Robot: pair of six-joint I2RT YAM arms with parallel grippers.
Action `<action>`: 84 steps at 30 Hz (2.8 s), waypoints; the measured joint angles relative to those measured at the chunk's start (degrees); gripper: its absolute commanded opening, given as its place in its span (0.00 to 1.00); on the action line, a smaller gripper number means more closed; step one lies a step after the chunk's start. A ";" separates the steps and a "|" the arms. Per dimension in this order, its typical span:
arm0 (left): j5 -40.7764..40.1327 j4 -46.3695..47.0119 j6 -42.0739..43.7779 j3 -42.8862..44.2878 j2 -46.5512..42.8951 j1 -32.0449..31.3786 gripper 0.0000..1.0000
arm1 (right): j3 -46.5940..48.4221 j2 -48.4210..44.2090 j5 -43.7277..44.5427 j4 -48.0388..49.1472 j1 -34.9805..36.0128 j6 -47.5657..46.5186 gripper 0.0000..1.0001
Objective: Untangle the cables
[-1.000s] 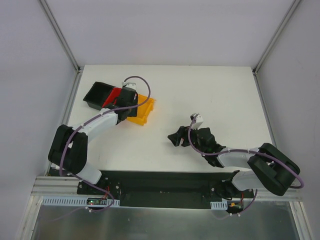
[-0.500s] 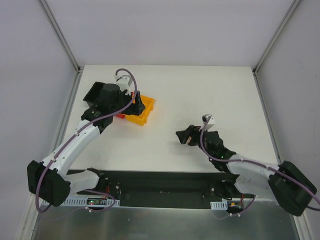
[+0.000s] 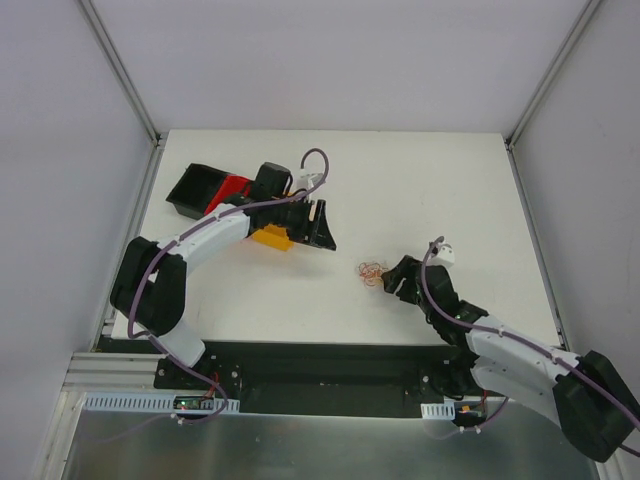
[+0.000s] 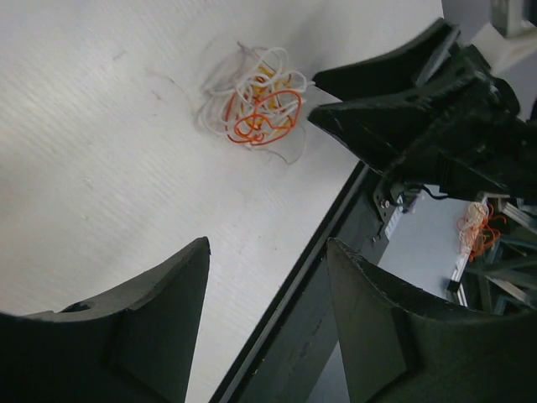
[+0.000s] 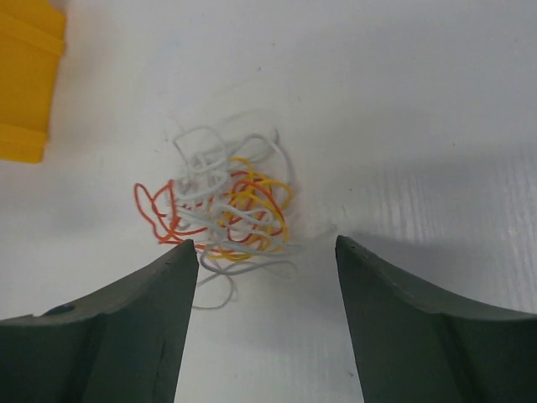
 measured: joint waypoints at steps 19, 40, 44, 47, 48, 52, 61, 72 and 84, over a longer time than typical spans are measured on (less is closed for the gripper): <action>0.46 0.13 2.84 -2.60 -0.07 -3.58 0.43 | 17.27 31.91 -29.97 8.28 -5.05 -8.31 0.01; 4.66 -6.56 11.34 -0.24 1.99 -3.61 0.49 | 0.90 30.82 -49.48 46.01 -13.77 -1.95 0.00; 5.73 -6.88 12.15 0.04 3.34 -3.82 0.50 | 0.02 36.48 -52.76 53.83 -16.13 3.17 0.00; 5.62 -7.06 12.50 0.04 4.15 -4.59 0.52 | 0.02 39.47 -54.53 55.19 -16.68 5.86 0.00; 5.57 -7.17 12.55 0.04 4.31 -4.79 0.52 | 0.02 39.60 -54.86 55.47 -16.70 6.36 0.00; 4.52 -7.34 12.59 0.33 4.98 -5.64 0.54 | -0.04 39.50 -55.21 57.27 -16.72 7.13 0.00; -1.46 -7.96 12.74 0.66 7.65 -7.02 0.43 | -0.15 39.50 -55.41 57.57 -16.72 7.82 0.00; -3.10 -8.35 13.38 1.51 7.69 -7.02 0.01 | -0.35 39.50 -55.34 57.90 -16.70 7.91 0.00; -8.13 -8.50 13.79 1.42 5.38 -7.02 0.00 | -3.17 36.50 -50.38 58.25 -16.44 6.80 0.01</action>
